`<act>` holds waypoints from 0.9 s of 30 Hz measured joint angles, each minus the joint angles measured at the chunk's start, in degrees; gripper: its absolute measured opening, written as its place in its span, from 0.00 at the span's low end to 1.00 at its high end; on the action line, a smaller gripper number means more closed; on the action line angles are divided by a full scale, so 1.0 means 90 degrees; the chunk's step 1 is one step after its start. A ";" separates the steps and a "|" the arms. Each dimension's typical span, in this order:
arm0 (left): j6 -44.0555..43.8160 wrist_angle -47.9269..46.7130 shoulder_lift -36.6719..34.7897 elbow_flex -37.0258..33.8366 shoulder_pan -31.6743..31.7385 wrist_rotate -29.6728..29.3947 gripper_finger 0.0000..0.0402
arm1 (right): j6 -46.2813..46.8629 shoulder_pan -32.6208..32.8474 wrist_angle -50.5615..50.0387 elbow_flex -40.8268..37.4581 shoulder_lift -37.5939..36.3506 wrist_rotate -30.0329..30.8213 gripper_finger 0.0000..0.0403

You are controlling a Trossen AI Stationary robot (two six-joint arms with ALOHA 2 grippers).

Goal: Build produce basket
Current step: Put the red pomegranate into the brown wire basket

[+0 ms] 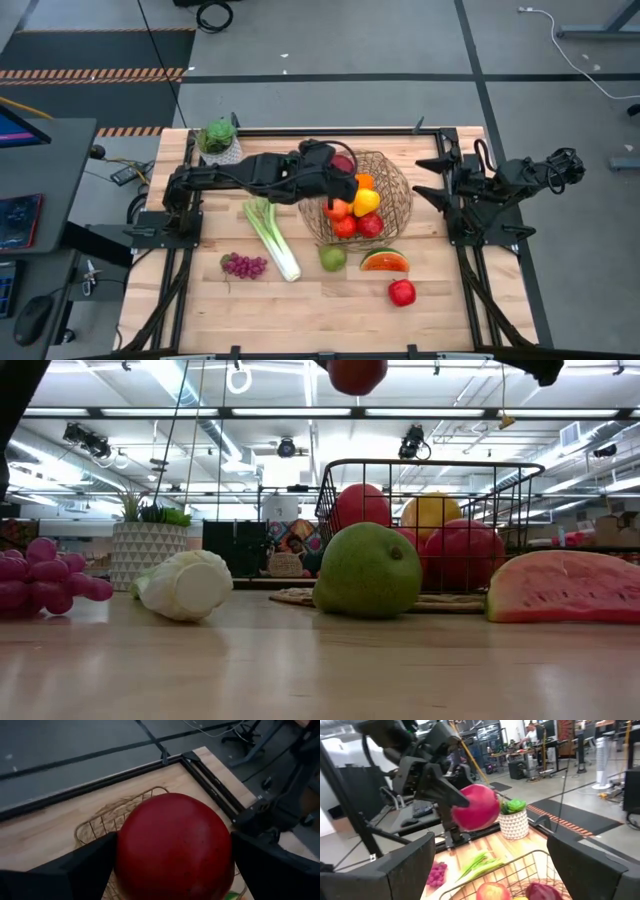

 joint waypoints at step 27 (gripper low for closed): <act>0.6264 0.1059 0.0000 0.0000 0.0254 0.0914 0.95 | -0.0104 0.0002 0.0119 0.0002 0.0000 -0.0934 0.96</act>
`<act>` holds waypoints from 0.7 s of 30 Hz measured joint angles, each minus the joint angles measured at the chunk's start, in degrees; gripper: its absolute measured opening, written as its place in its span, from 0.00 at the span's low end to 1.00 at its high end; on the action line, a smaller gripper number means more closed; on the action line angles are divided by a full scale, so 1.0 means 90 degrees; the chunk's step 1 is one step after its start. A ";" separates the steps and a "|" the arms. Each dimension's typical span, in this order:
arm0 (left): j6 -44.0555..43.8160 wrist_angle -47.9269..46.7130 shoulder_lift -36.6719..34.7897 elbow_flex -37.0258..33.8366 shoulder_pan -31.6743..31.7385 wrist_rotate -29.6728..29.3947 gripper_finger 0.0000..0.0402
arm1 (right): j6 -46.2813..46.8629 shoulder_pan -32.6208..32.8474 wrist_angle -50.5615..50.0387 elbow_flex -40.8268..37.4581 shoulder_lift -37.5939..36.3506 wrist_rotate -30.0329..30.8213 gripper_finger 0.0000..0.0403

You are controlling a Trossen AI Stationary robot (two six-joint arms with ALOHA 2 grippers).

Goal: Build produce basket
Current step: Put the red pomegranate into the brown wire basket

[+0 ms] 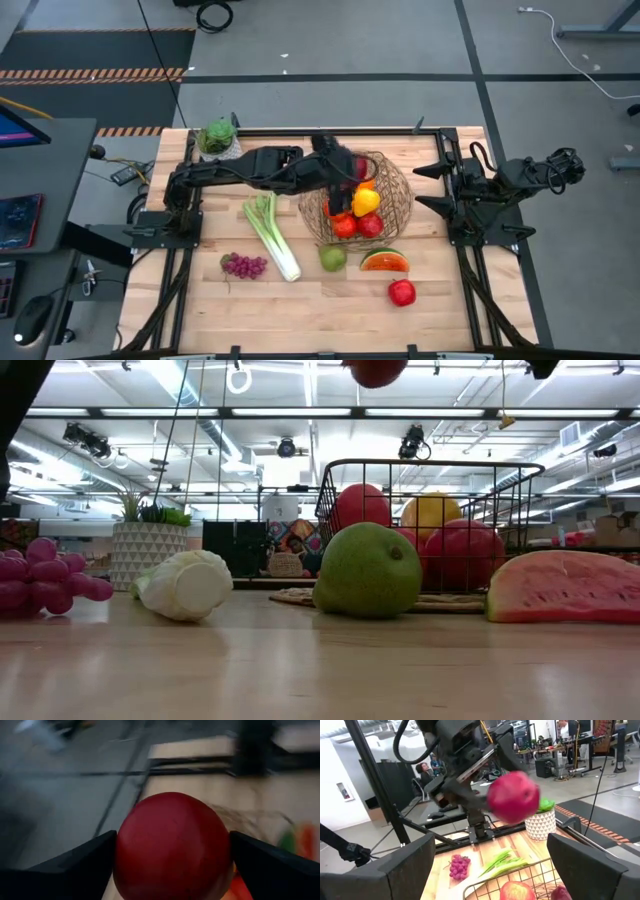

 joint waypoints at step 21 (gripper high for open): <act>0.2501 -0.0381 -0.0180 0.0005 0.0370 0.3607 0.95 | 0.0129 -0.0002 -0.0286 -0.0002 0.0000 -0.0007 0.96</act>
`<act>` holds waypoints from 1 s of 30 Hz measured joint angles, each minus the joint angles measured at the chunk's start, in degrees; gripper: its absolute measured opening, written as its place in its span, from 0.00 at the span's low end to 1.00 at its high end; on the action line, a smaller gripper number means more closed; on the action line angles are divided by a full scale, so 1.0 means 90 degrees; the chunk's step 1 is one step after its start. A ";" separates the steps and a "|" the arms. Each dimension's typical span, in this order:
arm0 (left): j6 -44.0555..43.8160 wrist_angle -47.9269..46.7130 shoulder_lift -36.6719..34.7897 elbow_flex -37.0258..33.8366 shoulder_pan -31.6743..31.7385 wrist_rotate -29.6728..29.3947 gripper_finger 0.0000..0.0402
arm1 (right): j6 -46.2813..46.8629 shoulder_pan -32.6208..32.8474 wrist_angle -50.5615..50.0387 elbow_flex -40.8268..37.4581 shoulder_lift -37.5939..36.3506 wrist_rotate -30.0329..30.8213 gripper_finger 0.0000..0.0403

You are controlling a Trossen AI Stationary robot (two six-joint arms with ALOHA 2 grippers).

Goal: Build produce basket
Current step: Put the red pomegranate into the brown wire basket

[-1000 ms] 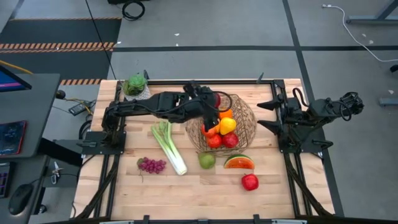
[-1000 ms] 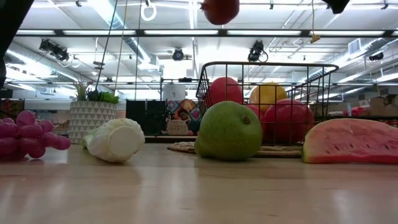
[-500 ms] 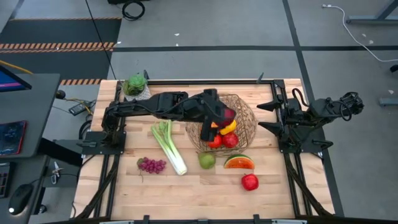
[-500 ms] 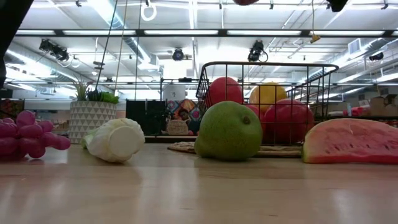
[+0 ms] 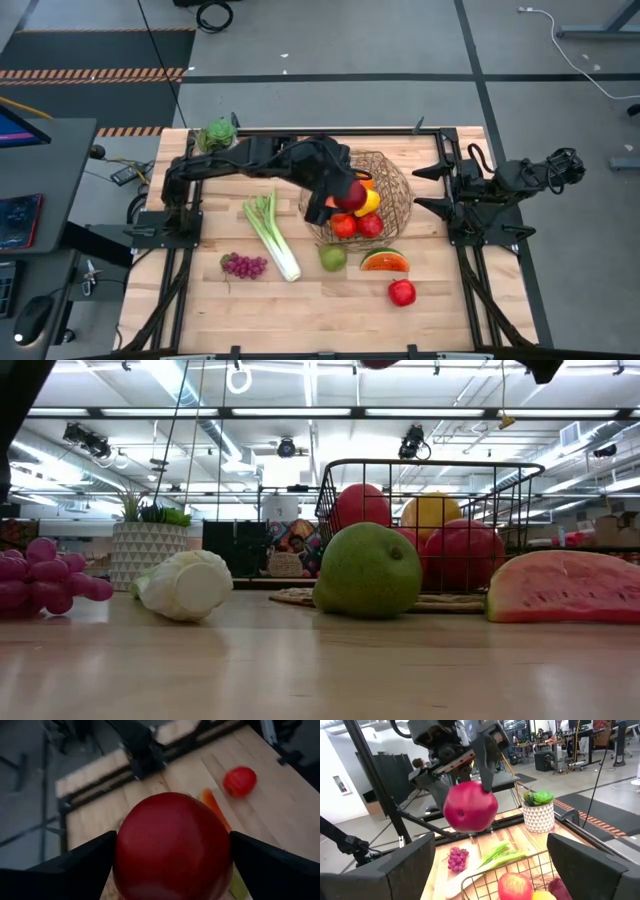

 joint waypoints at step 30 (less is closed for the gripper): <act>-0.0577 -0.1902 -0.1384 -0.0005 -0.0037 -0.0288 0.95 | 0.0573 0.0002 -0.0356 -0.0109 0.0041 0.0359 0.96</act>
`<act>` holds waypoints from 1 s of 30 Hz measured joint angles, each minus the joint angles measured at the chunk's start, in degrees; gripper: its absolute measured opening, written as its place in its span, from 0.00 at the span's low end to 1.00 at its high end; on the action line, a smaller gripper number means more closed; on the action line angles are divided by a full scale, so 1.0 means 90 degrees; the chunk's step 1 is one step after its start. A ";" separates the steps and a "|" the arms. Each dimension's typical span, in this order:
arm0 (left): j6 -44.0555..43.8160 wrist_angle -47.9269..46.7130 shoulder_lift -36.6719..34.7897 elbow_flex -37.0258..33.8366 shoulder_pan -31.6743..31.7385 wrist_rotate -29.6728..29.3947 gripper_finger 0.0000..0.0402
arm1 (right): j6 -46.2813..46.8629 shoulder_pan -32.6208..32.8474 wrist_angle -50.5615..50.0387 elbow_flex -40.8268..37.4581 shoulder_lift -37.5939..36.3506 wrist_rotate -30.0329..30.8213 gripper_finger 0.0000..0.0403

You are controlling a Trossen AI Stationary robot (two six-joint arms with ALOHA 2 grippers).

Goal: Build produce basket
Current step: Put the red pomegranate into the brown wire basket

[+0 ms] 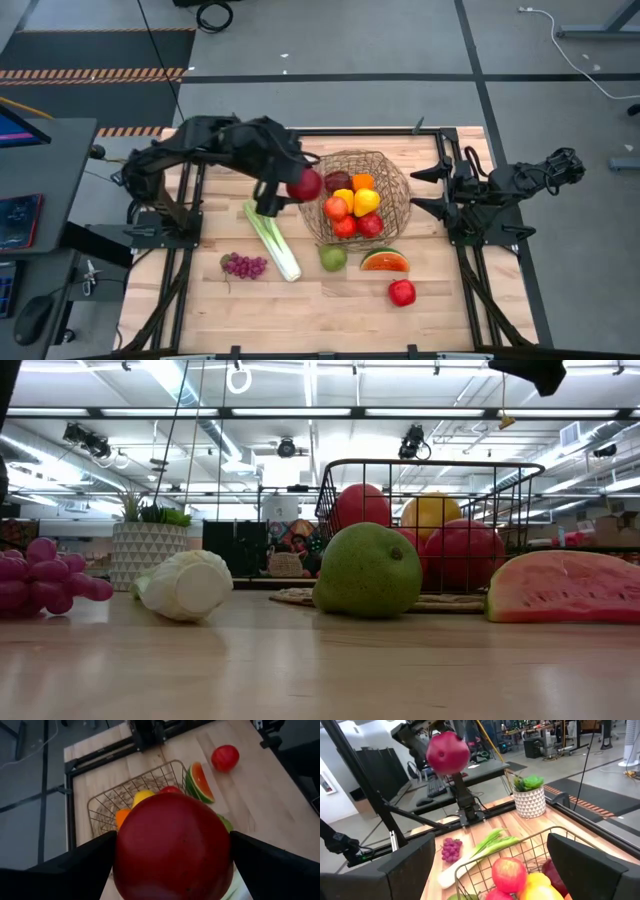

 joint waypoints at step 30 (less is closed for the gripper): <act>-0.1051 0.3030 -0.4862 -0.6217 -0.0010 -0.0668 0.95 | 0.0005 -0.0015 0.0556 0.0002 0.0476 0.0010 0.96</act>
